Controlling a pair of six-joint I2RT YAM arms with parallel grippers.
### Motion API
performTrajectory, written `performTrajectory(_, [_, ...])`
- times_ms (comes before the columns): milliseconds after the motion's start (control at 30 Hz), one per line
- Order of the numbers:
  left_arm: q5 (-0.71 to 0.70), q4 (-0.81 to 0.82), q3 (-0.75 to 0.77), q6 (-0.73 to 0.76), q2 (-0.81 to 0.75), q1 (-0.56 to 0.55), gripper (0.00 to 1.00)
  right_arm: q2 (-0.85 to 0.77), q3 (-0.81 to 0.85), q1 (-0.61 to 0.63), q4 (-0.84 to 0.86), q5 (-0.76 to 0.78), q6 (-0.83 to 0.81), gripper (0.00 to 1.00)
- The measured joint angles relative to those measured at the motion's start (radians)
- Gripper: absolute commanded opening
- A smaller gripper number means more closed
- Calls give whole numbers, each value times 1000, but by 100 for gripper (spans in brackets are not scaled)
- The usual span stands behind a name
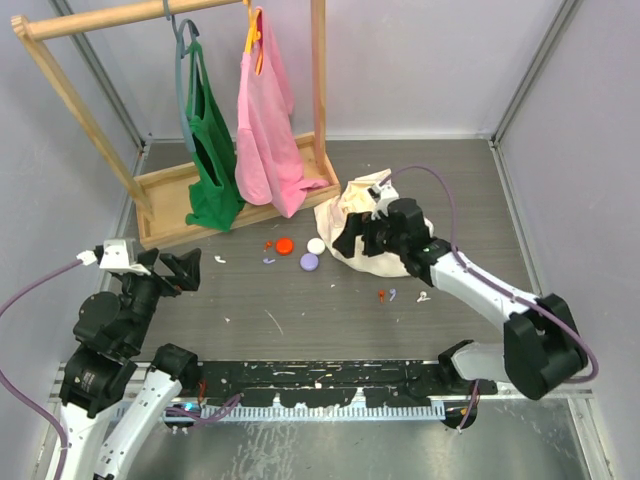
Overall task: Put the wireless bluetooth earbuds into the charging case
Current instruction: Move the distractor to the center of the board.
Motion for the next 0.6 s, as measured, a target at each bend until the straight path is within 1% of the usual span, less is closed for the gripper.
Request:
performTrajectory(200, [-1,0,0,0,-7,0,98,142,1,40,108,-71,68,100])
performTrajectory(300, [-1,0,0,0,-8,0,98,208,16,46,129,-95,82,100])
performTrajectory(600, [-3,0,0,0,-8,0,98,349,73,34,111,-48,70,100])
